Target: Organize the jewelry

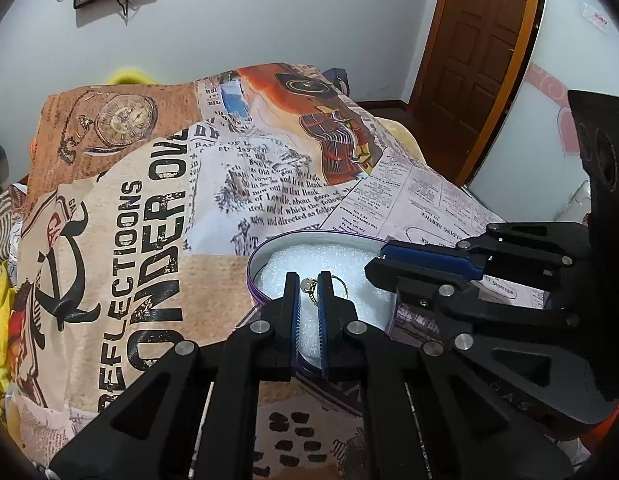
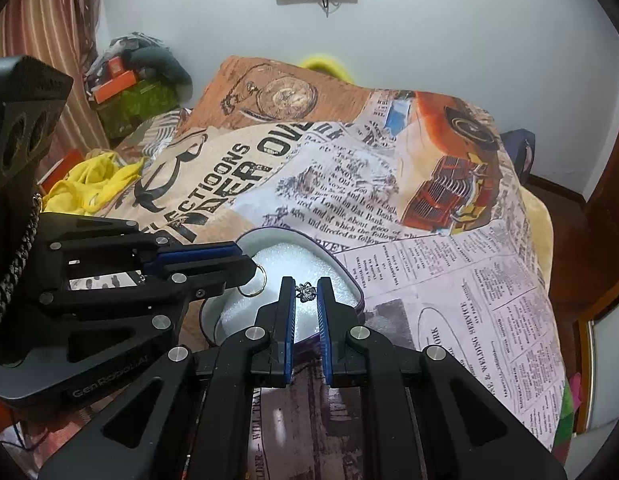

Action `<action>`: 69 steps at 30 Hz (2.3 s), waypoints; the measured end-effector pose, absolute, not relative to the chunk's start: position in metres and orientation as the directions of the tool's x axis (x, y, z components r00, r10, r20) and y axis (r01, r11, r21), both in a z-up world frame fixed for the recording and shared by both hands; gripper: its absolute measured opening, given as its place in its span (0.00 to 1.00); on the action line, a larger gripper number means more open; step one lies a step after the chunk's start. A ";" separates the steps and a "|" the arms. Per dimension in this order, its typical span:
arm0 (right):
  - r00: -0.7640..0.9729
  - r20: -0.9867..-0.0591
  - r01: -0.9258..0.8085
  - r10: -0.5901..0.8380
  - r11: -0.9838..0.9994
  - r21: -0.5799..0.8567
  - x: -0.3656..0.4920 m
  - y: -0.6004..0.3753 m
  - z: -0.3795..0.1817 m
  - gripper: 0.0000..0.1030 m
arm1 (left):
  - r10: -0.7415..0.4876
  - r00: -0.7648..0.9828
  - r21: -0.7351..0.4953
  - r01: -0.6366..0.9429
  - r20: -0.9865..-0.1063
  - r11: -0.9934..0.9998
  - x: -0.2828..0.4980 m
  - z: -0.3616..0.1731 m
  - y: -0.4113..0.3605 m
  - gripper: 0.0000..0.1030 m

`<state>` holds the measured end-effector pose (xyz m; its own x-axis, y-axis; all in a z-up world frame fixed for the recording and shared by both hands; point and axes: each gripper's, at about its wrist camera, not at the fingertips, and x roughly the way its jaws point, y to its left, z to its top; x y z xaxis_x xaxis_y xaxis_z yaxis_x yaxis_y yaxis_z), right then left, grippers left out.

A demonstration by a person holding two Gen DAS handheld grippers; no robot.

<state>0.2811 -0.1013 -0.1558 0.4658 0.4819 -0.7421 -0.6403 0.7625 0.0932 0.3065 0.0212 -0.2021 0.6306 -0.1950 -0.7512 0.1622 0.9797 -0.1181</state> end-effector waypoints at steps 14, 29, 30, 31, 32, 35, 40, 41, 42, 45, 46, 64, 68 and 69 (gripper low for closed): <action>0.442 -0.755 -0.659 0.485 0.747 0.093 0.280 -0.097 -0.156 0.12 | -0.179 0.640 -0.109 0.148 -0.747 0.983 0.302 -0.198 0.026 0.07; 0.556 -0.709 -0.594 0.434 0.804 0.025 0.247 -0.123 -0.116 0.26 | -0.089 0.720 -0.037 0.087 -0.688 0.996 0.249 -0.158 0.030 0.59; 0.563 -0.706 -0.589 0.430 0.808 0.023 0.245 -0.125 -0.114 0.31 | -0.084 0.725 -0.033 0.085 -0.684 0.996 0.246 -0.156 0.029 0.60; 0.575 -0.700 -0.578 0.423 0.816 0.018 0.241 -0.129 -0.111 0.34 | -0.078 0.728 -0.028 0.081 -0.681 0.996 0.241 -0.154 0.028 0.62; 0.587 -0.694 -0.568 0.416 0.823 0.013 0.237 -0.132 -0.109 0.38 | -0.076 0.732 -0.027 0.079 -0.678 0.997 0.236 -0.152 0.027 0.64; 0.615 -0.680 -0.540 0.399 0.842 0.005 0.225 -0.144 -0.104 0.41 | -0.078 0.733 -0.029 0.079 -0.676 0.996 0.223 -0.149 0.024 0.71; 0.630 -0.678 -0.503 0.378 0.864 0.015 0.208 -0.161 -0.101 0.41 | -0.067 0.734 -0.018 0.075 -0.676 0.997 0.206 -0.150 0.016 0.77; 0.632 -0.679 -0.496 0.373 0.868 0.015 0.205 -0.163 -0.101 0.41 | -0.067 0.733 -0.020 0.073 -0.677 0.997 0.203 -0.150 0.015 0.78; 0.634 -0.680 -0.489 0.368 0.872 0.016 0.203 -0.166 -0.101 0.41 | -0.071 0.730 -0.026 0.074 -0.680 0.997 0.200 -0.151 0.014 0.79; 0.634 -0.685 -0.472 0.358 0.881 0.023 0.197 -0.174 -0.103 0.41 | -0.075 0.721 -0.034 0.072 -0.689 0.997 0.193 -0.155 0.012 0.83; 0.633 -0.688 -0.466 0.354 0.884 0.027 0.194 -0.177 -0.105 0.41 | -0.072 0.714 -0.030 0.071 -0.696 0.997 0.191 -0.157 0.010 0.84; 0.591 -0.740 -0.427 0.321 0.903 0.051 0.175 -0.196 -0.138 0.41 | -0.047 0.607 0.022 0.106 -0.793 0.994 0.184 -0.210 -0.012 0.84; 0.574 -0.751 -0.429 0.325 0.901 0.062 0.174 -0.195 -0.145 0.41 | -0.094 0.569 -0.034 0.116 -0.817 0.993 0.191 -0.218 -0.010 0.69; 0.569 -0.754 -0.430 0.328 0.900 0.066 0.174 -0.195 -0.147 0.41 | -0.099 0.563 -0.037 0.121 -0.821 0.992 0.192 -0.220 -0.010 0.68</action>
<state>0.1744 -0.1950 -0.1470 0.5695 0.3275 -0.7539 -0.4300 0.9004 0.0663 0.1923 -0.0104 -0.2195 0.5628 -0.0991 -0.8206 0.1208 0.9920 -0.0369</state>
